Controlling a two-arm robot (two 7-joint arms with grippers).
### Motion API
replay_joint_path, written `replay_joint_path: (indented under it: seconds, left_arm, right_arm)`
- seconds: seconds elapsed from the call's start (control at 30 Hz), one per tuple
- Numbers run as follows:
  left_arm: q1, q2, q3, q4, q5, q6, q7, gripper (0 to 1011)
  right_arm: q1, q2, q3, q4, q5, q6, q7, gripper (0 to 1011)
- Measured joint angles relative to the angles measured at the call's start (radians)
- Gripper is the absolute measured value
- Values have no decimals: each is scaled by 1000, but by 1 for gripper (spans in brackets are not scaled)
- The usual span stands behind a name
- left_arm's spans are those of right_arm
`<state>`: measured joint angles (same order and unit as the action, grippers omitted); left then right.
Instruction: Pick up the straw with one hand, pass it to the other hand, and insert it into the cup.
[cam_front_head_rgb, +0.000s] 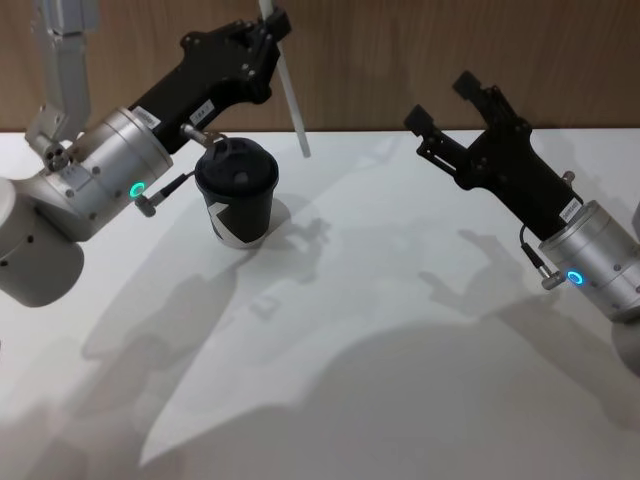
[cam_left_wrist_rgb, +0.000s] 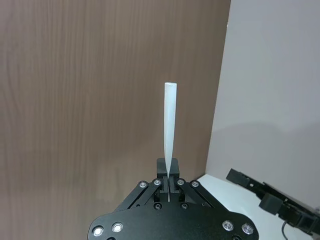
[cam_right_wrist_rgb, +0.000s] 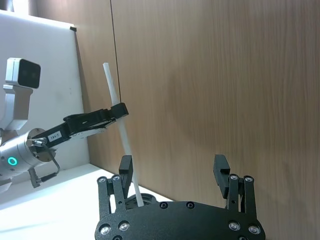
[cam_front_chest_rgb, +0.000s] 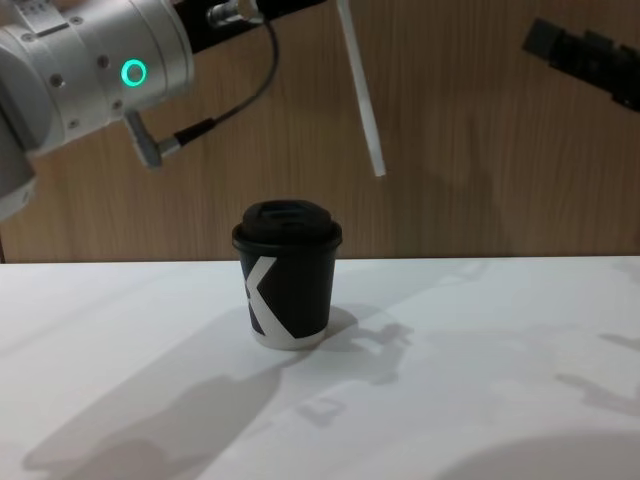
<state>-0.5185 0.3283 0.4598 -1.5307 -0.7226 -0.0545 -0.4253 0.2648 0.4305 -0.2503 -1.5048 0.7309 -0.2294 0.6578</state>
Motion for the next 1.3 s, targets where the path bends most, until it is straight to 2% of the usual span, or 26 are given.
replay_joint_path:
  seconds: [0.5,1.3]
  left_arm:
    - [56,50,-26,-80,66,1,56,12]
    - [85,77,-61,-102,114,30,94,12]
  right_arm:
    - [0,0,0,0,0,0,0,1001]
    - [0,0,0,0,0,0,0,1001]
